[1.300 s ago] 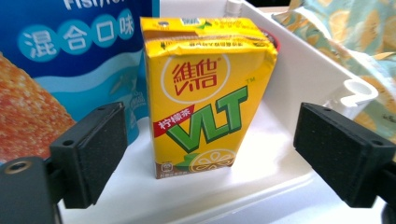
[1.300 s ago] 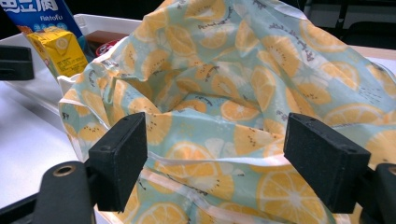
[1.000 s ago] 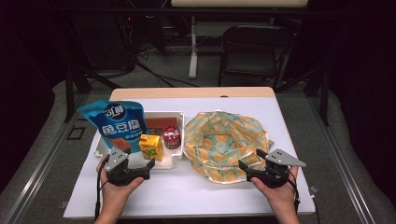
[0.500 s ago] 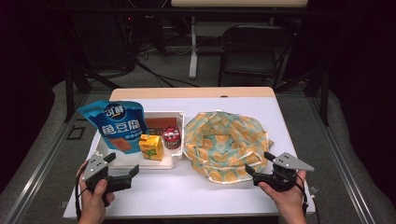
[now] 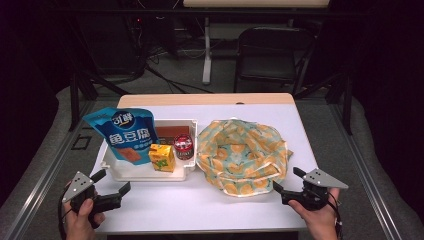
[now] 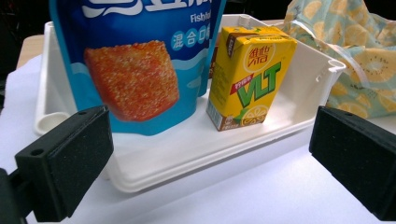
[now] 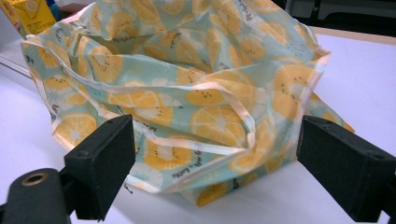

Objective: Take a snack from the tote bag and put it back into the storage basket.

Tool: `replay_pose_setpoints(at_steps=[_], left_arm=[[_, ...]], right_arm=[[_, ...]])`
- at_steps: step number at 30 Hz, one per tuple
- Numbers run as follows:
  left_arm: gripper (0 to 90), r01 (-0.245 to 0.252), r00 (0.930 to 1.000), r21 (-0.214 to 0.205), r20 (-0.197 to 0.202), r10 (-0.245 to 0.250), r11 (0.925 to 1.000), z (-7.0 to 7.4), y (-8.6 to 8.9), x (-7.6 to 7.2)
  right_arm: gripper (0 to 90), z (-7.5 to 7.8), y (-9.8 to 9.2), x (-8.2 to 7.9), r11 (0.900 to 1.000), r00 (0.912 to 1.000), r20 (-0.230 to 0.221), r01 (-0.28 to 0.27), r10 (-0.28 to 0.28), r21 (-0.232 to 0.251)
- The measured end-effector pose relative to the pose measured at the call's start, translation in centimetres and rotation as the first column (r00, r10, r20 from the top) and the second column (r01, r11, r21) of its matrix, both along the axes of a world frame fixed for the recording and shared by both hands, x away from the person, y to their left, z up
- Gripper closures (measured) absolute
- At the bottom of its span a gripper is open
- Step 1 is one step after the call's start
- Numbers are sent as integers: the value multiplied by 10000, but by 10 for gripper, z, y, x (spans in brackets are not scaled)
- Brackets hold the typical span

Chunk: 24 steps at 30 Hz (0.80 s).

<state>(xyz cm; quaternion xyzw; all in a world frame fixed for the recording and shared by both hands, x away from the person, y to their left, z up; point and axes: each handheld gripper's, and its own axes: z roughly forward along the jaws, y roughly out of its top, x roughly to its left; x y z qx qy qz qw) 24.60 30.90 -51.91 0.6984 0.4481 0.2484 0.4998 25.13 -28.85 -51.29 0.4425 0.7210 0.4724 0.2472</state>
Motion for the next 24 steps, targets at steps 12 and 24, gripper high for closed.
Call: replay_pose_setpoints(at_steps=[12, 24], left_arm=[[0, 28, 9999, -159, -102, -29, 9999, -14, 29, -6], [0, -41, 9993, -252, -373, 31, 9997, -19, 36, 0]], right_arm=[[96, -12, -30, -11, 9984, 9985, 105, 528, -530, 202], [104, -26, -53, -7, 9928, 9940, -407, 1041, -1018, 600]])
